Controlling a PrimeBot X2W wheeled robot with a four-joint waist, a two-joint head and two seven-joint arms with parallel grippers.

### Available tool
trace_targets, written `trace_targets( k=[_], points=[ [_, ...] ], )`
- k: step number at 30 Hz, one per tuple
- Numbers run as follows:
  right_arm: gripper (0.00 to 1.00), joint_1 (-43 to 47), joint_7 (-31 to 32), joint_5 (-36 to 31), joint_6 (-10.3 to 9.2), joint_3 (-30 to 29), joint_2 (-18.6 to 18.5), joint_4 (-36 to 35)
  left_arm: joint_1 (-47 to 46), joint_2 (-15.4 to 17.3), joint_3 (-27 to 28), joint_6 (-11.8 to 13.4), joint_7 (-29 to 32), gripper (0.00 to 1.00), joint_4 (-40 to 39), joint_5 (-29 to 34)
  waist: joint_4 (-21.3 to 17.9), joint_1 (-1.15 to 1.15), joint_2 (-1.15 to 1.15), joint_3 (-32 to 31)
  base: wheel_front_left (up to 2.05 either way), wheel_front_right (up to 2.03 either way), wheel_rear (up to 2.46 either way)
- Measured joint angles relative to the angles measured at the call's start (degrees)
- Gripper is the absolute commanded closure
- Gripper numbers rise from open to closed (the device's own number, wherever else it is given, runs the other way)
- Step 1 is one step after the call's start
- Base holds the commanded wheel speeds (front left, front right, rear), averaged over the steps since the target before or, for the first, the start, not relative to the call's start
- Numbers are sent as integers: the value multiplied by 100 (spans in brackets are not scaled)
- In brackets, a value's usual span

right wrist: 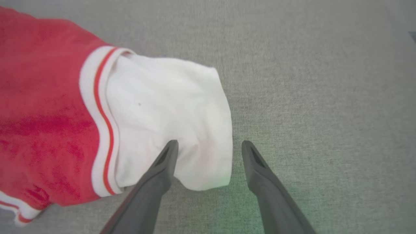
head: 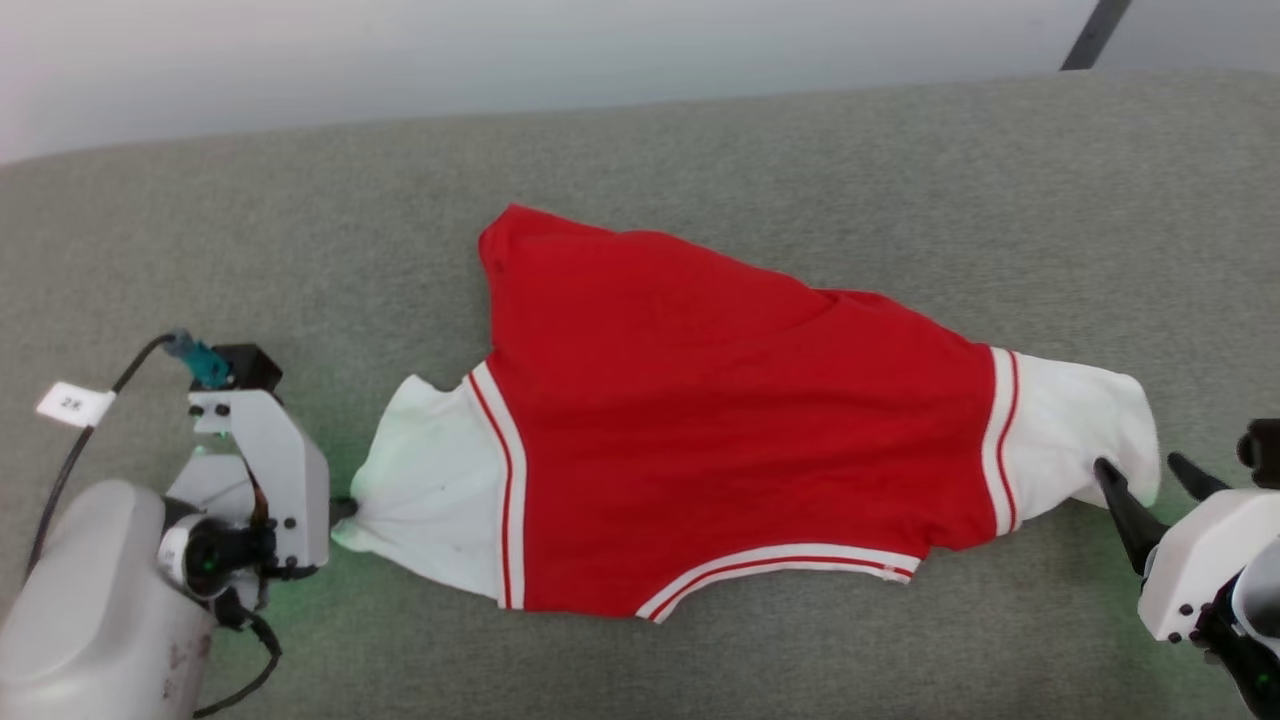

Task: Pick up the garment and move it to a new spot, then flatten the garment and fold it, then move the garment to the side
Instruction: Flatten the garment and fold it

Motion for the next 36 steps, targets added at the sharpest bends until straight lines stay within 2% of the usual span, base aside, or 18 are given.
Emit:
trace_targets(
  k=[9,10,11,17,23,29,36],
  points=[
    [0,-545,947,409,-7,343,-261,791,-236,-89,-213,-53,-244,100,70,-96,222,0,0,207,0,0,0],
    [66,-611,1017,487,-8,381,-303,842,-265,-94,-240,-58,-255,100,80,-108,240,0,0,225,0,0,0],
    [100,-672,1098,517,-8,442,-358,894,-282,-97,-265,-59,-281,100,83,-110,256,0,0,241,0,0,0],
    [100,-1026,1589,839,-5,713,-564,918,-500,-22,-448,-58,-222,100,47,-123,303,0,0,218,0,0,0],
    [100,-1539,1788,1214,-4,905,-832,389,-1043,3,-622,-52,-3,100,-422,-112,324,0,0,23,0,0,0],
    [100,-2257,1794,1370,-4,1162,-992,-35,-1783,16,-702,-53,301,100,-884,-121,357,0,0,-274,0,0,0],
    [100,-3279,1496,1459,-4,1725,-1176,-205,-2743,-29,-671,-52,260,100,-958,-46,400,0,0,-688,0,0,0]
  ],
)
